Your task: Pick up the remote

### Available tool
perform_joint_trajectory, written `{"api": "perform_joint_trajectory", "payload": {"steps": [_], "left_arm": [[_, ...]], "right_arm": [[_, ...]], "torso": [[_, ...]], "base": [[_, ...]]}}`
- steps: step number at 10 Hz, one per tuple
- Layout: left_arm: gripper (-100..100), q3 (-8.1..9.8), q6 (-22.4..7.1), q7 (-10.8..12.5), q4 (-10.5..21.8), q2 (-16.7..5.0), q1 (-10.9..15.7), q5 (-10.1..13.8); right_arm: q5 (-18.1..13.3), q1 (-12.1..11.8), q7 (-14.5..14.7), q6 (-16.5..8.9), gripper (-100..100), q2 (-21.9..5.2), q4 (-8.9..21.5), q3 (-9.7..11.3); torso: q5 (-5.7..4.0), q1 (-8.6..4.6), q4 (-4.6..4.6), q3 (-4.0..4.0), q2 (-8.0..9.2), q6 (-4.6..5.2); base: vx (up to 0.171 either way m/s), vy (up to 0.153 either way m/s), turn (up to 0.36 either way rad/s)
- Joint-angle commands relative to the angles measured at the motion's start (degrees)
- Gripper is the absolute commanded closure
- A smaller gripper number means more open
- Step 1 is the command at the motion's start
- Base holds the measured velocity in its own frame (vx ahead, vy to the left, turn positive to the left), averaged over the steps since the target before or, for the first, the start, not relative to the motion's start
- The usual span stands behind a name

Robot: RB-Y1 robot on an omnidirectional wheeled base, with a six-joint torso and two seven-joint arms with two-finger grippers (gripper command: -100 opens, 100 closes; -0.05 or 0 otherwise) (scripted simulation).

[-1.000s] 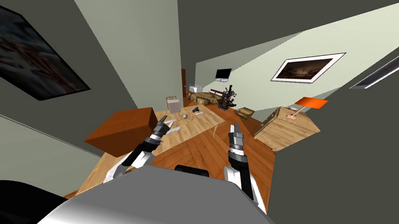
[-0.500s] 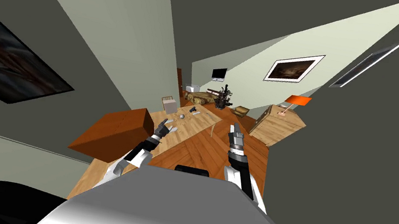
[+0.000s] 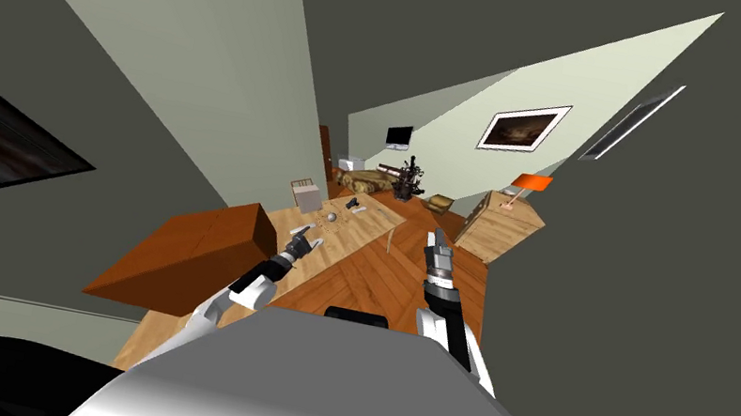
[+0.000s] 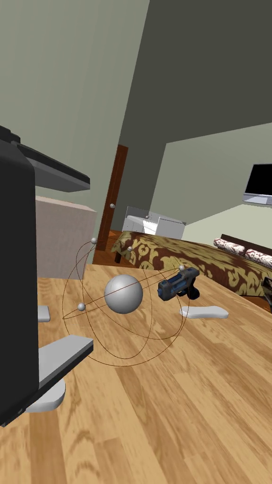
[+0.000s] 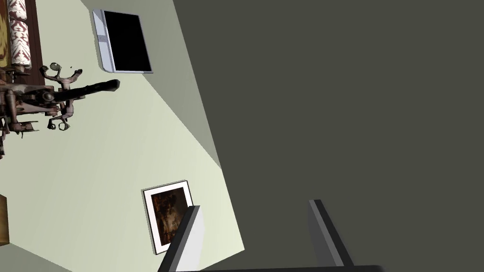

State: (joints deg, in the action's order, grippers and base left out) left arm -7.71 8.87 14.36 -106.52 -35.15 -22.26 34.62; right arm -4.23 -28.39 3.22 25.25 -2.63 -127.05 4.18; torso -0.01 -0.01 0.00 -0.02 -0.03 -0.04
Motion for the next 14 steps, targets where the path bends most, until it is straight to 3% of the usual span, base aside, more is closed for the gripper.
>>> {"api": "perform_joint_trajectory", "payload": {"steps": [1, 2, 3, 6, 7, 9, 10, 11, 14], "left_arm": [[-100, -0.39, -2.9, 1.8, 2.9, -2.3, 0.8, 2.9], [-100, -0.39, -3.2, 1.8, 3.1, -2.3, 0.8, 3.7], [-100, -0.73, -5.6, 3.3, 5.4, -4.3, 1.4, 5.8], [-100, -1.07, -8.8, 4.7, 8.7, -6.3, 2.1, 9.4], [-100, -1.41, -11.7, 6.1, 10.4, -8.2, 2.8, 11.4], [-100, -1.41, -11.7, 6.1, 11.6, -8.2, 2.8, 12.2], [-100, -1.72, -14.7, 7.5, 13.7, -10.0, 3.5, 14.8], [-100, -1.72, -14.7, 7.5, 14.5, -10.0, 3.5, 15.0], [-100, -2.30, -20.1, 9.9, 18.9, -13.3, 5.0, 19.9]], "right_arm": [[0.0, 0.0, 0.0, 0.0, 0, 0.0, 0.0, 0.0], [0.0, 0.0, 0.0, 0.0, 0, 0.0, 0.0, 0.0], [0.0, 0.0, 0.0, 0.0, 0, 0.0, 0.0, 0.0], [0.0, 0.0, 0.0, 0.0, 0, 0.0, 0.0, 0.0], [0.0, 0.0, 0.0, 0.0, 0, 0.0, 0.0, 0.0], [0.0, 0.0, 0.0, 0.0, 0, 0.0, 0.0, 0.0], [0.0, 0.0, 0.0, 0.0, 0, 0.0, 0.0, 0.0], [0.0, 0.0, 0.0, 0.0, 0, 0.0, 0.0, 0.0], [0.0, 0.0, 0.0, 0.0, 0, 0.0, 0.0, 0.0]], "torso": [[0.00, 0.00, 0.00, 0.00, 0.00, 0.00], [0.00, 0.00, 0.00, -0.01, -0.01, 0.03], [0.01, 0.00, 0.00, -0.01, -0.01, 0.00], [0.01, 0.00, -0.01, -0.01, -0.02, 0.02], [0.00, 0.01, 0.00, -0.01, -0.02, 0.00], [0.00, 0.01, -0.01, -0.02, -0.03, -0.01], [0.01, 0.02, 0.00, 0.00, -0.01, -0.01], [0.01, 0.01, -0.01, -0.02, -0.03, 0.03], [0.01, 0.03, -0.01, -0.02, -0.04, -0.02]], "base": [[0.010, -0.013, -0.162], [0.009, -0.006, -0.089], [0.014, -0.013, -0.188], [0.013, -0.006, -0.112], [0.019, -0.008, -0.141], [0.013, -0.003, -0.062], [0.015, -0.006, -0.190], [0.017, 0.000, -0.108], [0.023, -0.001, -0.149]]}}
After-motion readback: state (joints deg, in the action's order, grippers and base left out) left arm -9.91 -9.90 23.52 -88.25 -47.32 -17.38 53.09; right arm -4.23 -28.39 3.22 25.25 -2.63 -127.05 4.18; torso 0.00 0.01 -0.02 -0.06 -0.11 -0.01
